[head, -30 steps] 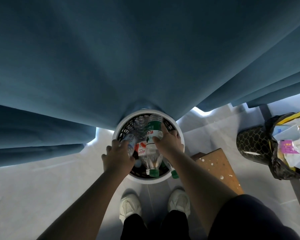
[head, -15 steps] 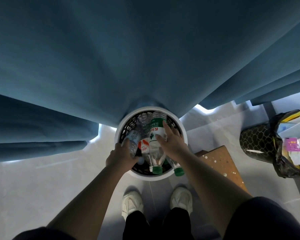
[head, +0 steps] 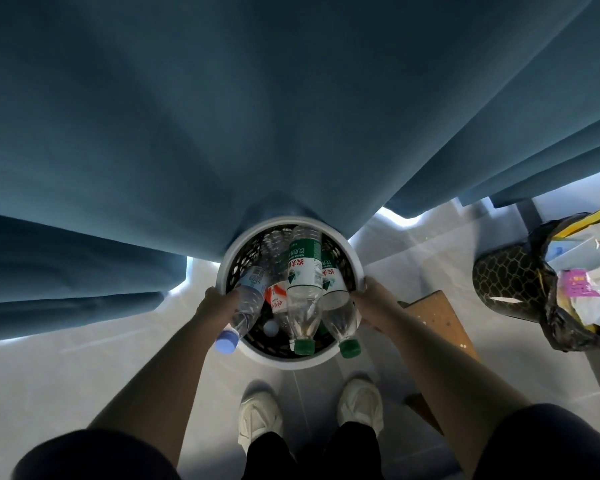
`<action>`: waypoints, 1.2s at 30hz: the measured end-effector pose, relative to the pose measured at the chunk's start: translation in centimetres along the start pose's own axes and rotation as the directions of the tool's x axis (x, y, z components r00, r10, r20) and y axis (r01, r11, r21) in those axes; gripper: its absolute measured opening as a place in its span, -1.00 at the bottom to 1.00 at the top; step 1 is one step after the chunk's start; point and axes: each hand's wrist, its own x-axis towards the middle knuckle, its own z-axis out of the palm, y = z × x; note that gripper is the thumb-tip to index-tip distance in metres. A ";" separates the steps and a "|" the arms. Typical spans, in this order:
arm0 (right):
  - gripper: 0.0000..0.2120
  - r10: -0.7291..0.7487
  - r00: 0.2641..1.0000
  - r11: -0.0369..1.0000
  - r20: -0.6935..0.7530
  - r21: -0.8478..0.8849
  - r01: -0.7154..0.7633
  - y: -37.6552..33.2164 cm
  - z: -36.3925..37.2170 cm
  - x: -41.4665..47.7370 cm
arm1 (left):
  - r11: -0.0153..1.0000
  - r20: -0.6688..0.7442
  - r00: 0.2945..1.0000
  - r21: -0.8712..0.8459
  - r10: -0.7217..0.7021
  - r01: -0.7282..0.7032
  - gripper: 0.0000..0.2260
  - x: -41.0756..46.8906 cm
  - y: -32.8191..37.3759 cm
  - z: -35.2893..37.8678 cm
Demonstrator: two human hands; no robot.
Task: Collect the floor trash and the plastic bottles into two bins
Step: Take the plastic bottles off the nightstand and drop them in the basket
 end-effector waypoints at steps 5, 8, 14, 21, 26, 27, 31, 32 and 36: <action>-0.73 -0.009 1.000 0.999 -0.022 0.032 0.010 0.6 -0.5 0.8 | 0.995 0.035 0.997 -0.079 -0.062 0.065 -0.73 0.6 -0.5 -0.7; -0.74 0.019 0.999 0.991 0.040 0.134 -0.024 0.1 -1.8 0.1 | 0.993 0.069 0.997 -0.117 -0.020 0.028 -0.79 0.0 -0.2 -1.2; -0.74 0.005 1.000 0.979 0.026 0.202 -0.010 -1.0 -6.0 -1.2 | 0.992 0.116 0.991 -0.111 0.068 -0.055 -0.87 -3.1 3.6 -0.8; -0.60 -0.038 0.998 0.970 -0.058 0.237 0.051 -1.7 -13.3 -2.1 | 0.990 0.139 0.986 -0.114 0.095 -0.079 -0.90 -6.2 9.0 1.2; -0.64 -0.060 0.992 0.973 -0.111 0.216 0.083 -0.9 -18.1 -1.4 | 0.988 0.158 0.982 -0.127 0.105 -0.085 -0.86 -8.1 12.2 4.1; -0.66 -0.061 0.991 0.972 -0.120 0.218 0.086 -0.6 -19.0 -1.3 | 0.987 0.172 0.978 -0.134 0.116 -0.094 -0.87 -8.6 12.9 4.8; -0.67 -0.055 0.984 0.963 -0.167 0.251 0.097 1.4 -22.1 -0.7 | 0.983 0.214 0.964 -0.130 0.157 -0.131 -0.91 -10.4 15.4 7.8; -0.68 -0.047 0.983 0.964 -0.177 0.250 0.091 2.1 -22.8 -0.5 | 0.982 0.217 0.962 -0.125 0.164 -0.139 -0.92 -10.6 15.9 8.6; -0.69 -0.034 0.969 0.979 -0.246 0.189 0.082 5.2 -25.4 0.7 | 0.978 0.248 0.948 -0.111 0.201 -0.178 -0.92 -11.0 17.6 12.6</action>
